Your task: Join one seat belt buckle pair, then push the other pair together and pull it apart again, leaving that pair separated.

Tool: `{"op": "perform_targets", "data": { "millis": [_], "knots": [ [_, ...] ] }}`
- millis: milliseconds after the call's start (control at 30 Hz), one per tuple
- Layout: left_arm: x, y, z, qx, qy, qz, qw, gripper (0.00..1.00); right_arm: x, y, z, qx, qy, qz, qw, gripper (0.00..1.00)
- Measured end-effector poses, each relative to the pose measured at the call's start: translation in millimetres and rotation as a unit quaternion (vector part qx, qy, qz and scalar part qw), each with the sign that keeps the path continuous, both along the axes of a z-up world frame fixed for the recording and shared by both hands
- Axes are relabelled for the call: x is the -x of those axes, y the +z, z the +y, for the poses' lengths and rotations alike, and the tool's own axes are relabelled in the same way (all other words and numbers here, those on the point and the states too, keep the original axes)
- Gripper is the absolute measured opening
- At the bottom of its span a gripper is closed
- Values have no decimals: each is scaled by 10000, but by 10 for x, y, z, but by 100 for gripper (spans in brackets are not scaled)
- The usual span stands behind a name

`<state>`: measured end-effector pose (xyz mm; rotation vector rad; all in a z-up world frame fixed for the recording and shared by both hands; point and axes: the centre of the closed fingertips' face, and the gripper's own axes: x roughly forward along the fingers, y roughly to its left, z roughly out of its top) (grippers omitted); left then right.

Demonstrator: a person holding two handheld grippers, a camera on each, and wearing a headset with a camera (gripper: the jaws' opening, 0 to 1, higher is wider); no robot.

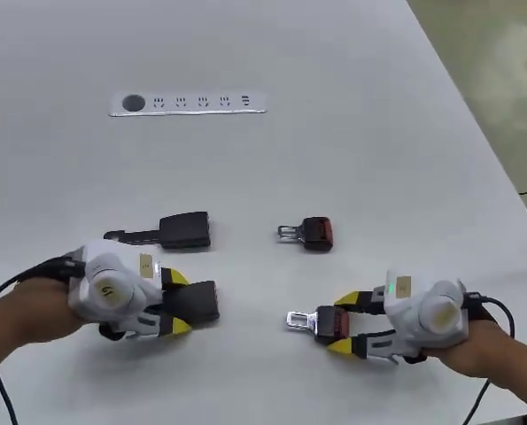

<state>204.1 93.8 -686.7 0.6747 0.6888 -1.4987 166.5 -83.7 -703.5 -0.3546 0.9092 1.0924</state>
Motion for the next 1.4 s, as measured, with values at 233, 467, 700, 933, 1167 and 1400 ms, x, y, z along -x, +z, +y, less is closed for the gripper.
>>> {"op": "perform_targets", "data": {
  "millis": [233,467,700,933,1167,1400],
  "knots": [
    [18,-53,-17,3,-242,45,9997,34,-53,11,-29,135,294,-120,9994,33],
    [38,-58,-28,-117,-256,24,9996,34,-133,28,304,1,658,-282,9974,32],
    [37,-67,-21,-119,-342,37,9993,33,-281,84,609,-153,793,-315,9962,32],
    [20,-73,-21,-177,-323,68,9993,33,-345,114,910,-183,1057,-474,9931,32],
    [15,-63,-21,-116,-285,88,9995,33,-330,112,1040,-236,1155,-525,9916,32],
    [4,-70,-22,-137,-241,98,9996,33,-312,135,1081,-332,1070,-487,9925,32]
  ]
}}
